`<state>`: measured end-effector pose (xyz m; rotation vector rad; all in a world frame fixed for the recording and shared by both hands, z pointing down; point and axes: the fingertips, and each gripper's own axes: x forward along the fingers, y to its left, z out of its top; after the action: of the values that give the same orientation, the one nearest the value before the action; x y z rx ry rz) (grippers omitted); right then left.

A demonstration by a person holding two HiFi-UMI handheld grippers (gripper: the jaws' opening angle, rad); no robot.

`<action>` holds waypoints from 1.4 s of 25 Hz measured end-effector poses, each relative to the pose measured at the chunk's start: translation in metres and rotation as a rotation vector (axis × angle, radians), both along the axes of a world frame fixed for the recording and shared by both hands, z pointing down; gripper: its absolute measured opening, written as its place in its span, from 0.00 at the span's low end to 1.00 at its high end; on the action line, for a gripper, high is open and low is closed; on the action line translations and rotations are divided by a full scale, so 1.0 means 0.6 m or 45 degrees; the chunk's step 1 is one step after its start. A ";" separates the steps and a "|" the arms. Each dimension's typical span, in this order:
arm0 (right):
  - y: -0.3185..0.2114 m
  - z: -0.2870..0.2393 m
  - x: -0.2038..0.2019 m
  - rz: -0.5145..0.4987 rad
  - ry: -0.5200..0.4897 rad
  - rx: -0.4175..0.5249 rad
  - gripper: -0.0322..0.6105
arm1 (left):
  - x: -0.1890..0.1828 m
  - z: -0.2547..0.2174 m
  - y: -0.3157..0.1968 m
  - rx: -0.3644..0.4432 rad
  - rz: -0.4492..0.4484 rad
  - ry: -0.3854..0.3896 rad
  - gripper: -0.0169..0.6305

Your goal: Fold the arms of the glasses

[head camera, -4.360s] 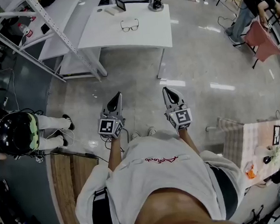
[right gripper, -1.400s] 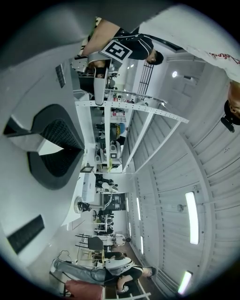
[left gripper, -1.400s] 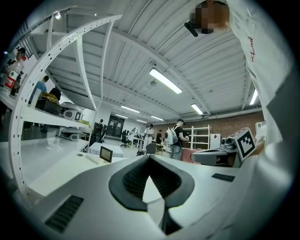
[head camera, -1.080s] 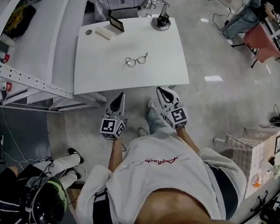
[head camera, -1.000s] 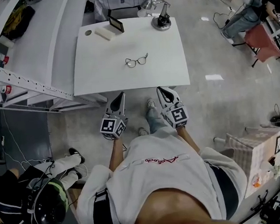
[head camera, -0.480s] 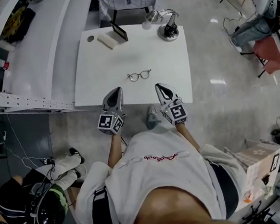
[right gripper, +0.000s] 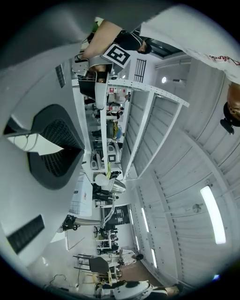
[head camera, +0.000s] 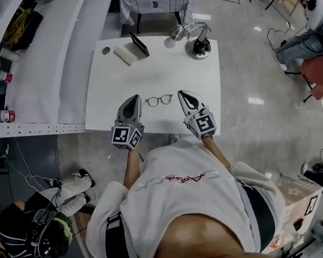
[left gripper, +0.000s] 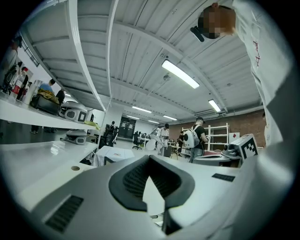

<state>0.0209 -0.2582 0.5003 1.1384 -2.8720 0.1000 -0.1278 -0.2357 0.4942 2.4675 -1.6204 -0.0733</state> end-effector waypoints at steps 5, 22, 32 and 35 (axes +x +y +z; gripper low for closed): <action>-0.028 0.022 0.013 0.008 -0.013 -0.022 0.08 | -0.009 0.008 -0.013 -0.020 -0.037 -0.024 0.02; -0.024 0.068 -0.009 0.040 0.025 -0.140 0.09 | -0.049 0.060 -0.002 -0.160 -0.017 -0.012 0.02; 0.032 0.131 -0.001 0.089 0.083 -0.271 0.09 | -0.037 0.134 0.039 -0.289 0.078 0.007 0.02; 0.041 0.140 -0.001 0.083 0.084 -0.287 0.09 | -0.024 0.143 0.042 -0.293 0.113 -0.008 0.02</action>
<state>0.0204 -0.2338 0.5841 1.1673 -2.6834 0.3708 -0.1419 -0.2103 0.5798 2.3604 -1.4303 0.1265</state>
